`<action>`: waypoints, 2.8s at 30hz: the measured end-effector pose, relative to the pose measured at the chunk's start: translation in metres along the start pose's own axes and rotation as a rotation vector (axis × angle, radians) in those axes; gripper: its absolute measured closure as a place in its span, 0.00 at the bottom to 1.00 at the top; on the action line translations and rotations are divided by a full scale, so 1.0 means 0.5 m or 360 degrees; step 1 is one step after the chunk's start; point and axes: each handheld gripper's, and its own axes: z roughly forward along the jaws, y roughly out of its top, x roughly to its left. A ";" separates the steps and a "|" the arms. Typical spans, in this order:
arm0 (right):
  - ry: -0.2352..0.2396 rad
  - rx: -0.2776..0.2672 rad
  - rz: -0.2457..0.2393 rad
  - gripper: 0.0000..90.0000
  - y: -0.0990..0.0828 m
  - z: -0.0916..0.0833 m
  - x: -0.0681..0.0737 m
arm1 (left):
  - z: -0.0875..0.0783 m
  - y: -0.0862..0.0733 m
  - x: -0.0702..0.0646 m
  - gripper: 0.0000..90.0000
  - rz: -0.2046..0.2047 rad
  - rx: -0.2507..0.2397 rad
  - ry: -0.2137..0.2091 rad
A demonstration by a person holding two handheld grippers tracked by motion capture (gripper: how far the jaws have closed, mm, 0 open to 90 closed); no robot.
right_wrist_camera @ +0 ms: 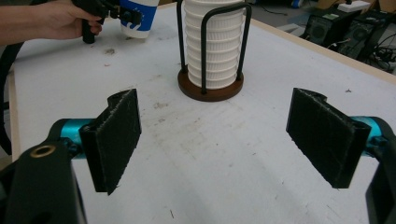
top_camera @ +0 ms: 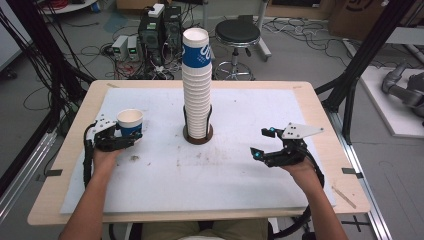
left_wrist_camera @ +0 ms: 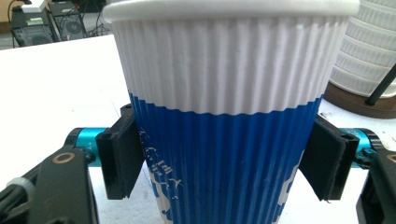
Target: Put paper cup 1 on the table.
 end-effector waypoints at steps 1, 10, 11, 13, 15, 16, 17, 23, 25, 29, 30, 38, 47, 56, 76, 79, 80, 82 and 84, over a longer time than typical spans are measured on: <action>0.0004 -0.0001 -0.0002 0.20 0.000 0.000 0.000 | 0.000 -0.001 -0.001 0.27 0.0002 0.0005 -0.0003; 0.0012 -0.0001 -0.0008 0.20 0.001 0.000 0.003 | -0.013 -0.006 -0.008 0.26 -0.0014 0.0141 0.0018; 0.0012 -0.0001 -0.0010 0.20 0.001 0.000 0.003 | -0.017 -0.006 -0.007 0.26 -0.0039 0.0163 0.0018; 0.0014 -0.0002 -0.0011 0.20 0.001 0.000 0.003 | -0.022 -0.006 -0.009 0.26 -0.0059 0.0228 0.0008; 0.0017 -0.0002 -0.0010 0.20 0.002 0.000 0.003 | -0.024 -0.010 -0.014 0.25 -0.0054 0.0311 0.0016; 0.0019 -0.0001 -0.0009 0.20 0.002 0.000 0.003 | -0.024 -0.012 -0.015 0.22 -0.0073 0.0337 0.0024; 0.0022 -0.0002 -0.0008 0.20 0.002 0.000 0.003 | -0.025 -0.012 -0.014 0.19 -0.0101 0.0345 0.0031; 0.0042 0.0005 -0.0007 0.20 0.002 0.004 0.004 | -0.049 -0.011 -0.012 0.19 -0.0124 0.0349 -0.0003; 0.0044 0.0003 -0.0010 0.20 0.002 0.005 0.004 | -0.060 -0.013 -0.012 0.19 -0.0131 0.0338 -0.0008; 0.0042 0.0006 -0.0011 0.20 0.002 0.005 0.004 | -0.084 -0.012 -0.010 0.18 -0.0124 0.0318 -0.0014; 0.0047 0.0010 -0.0006 0.20 0.002 0.006 0.005 | -0.090 -0.011 -0.011 0.18 -0.0119 0.0309 -0.0011; 0.0041 0.0017 -0.0010 0.20 0.001 0.007 0.004 | -0.150 0.016 -0.010 0.18 -0.0144 0.0033 -0.0037; 0.0036 0.0020 -0.0008 0.20 0.001 0.006 0.004 | -0.176 0.056 -0.032 0.18 -0.0153 -0.0303 -0.0151; 0.0036 0.0013 0.0002 0.20 0.000 0.007 0.003 | -0.166 0.100 -0.065 0.18 -0.0099 -0.0363 -0.0324; 0.0035 0.0021 0.0014 0.20 0.000 0.009 0.002 | -0.117 0.185 -0.141 0.18 -0.0031 -0.0388 -0.0527; 0.0036 0.0030 0.0015 0.20 0.002 0.012 0.002 | -0.107 0.194 -0.147 0.18 -0.0045 -0.0396 -0.0542; 0.0035 0.0026 0.0015 0.20 0.003 0.012 0.002 | -0.103 0.200 -0.149 0.18 -0.0041 -0.0391 -0.0549; 0.0031 0.0014 0.0019 0.20 0.007 0.012 0.001 | -0.094 0.209 -0.153 0.18 -0.0036 -0.0383 -0.0567; 0.0028 0.0006 0.0011 0.20 0.010 0.013 0.000 | -0.086 0.219 -0.157 0.18 -0.0020 -0.0378 -0.0581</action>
